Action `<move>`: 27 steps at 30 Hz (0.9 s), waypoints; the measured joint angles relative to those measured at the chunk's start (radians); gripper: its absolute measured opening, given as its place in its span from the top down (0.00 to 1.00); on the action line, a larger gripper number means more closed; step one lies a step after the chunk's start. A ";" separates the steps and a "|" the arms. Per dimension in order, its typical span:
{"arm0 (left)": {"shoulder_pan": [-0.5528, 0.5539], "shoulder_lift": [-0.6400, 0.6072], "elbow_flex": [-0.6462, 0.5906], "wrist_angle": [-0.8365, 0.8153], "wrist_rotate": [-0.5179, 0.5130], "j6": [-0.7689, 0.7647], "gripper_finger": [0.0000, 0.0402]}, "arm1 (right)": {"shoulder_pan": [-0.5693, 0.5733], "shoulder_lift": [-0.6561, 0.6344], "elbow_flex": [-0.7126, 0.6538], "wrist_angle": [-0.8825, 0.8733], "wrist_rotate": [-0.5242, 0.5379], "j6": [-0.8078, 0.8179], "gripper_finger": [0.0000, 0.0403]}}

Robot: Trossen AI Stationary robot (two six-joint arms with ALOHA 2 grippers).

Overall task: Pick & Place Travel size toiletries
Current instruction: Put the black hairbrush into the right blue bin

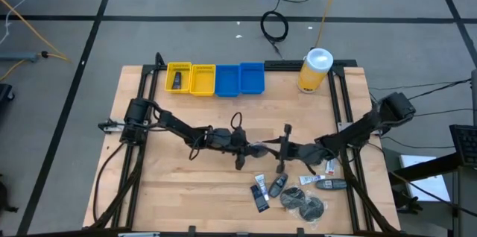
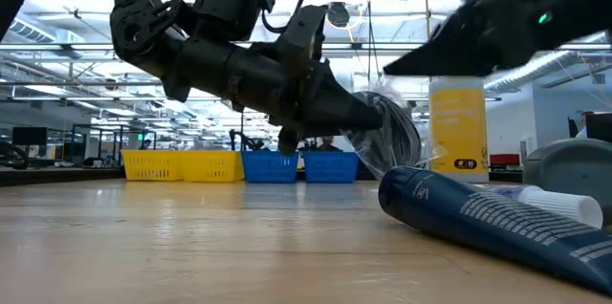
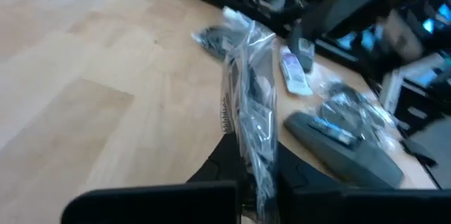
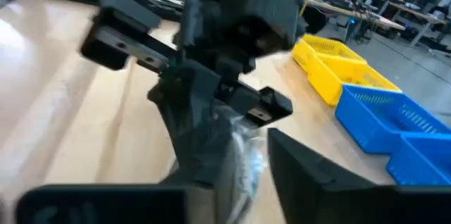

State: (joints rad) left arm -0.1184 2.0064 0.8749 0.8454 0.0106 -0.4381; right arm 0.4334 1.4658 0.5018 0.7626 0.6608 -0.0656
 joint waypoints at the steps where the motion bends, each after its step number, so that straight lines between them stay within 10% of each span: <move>1: 0.002 -0.010 0.000 -0.010 0.016 0.009 0.96 | 0.014 -0.032 0.000 -0.035 0.017 -0.005 0.73; 12: 0.124 -0.322 0.165 -0.655 -0.109 0.447 0.93 | 0.132 -0.303 -0.002 -0.333 0.102 -0.004 0.51; 20: 0.342 -0.221 0.472 -0.950 -0.245 0.877 0.92 | 0.119 -0.305 -0.056 -0.298 0.098 0.011 0.52; 27: 0.519 -0.080 0.551 -0.964 -0.127 1.091 0.84 | 0.118 -0.305 -0.090 -0.236 0.098 0.020 0.53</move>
State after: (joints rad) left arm 0.4008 1.9268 1.4257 -0.1189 -0.1166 0.6534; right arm 0.5509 1.1611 0.4115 0.5267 0.7585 -0.0452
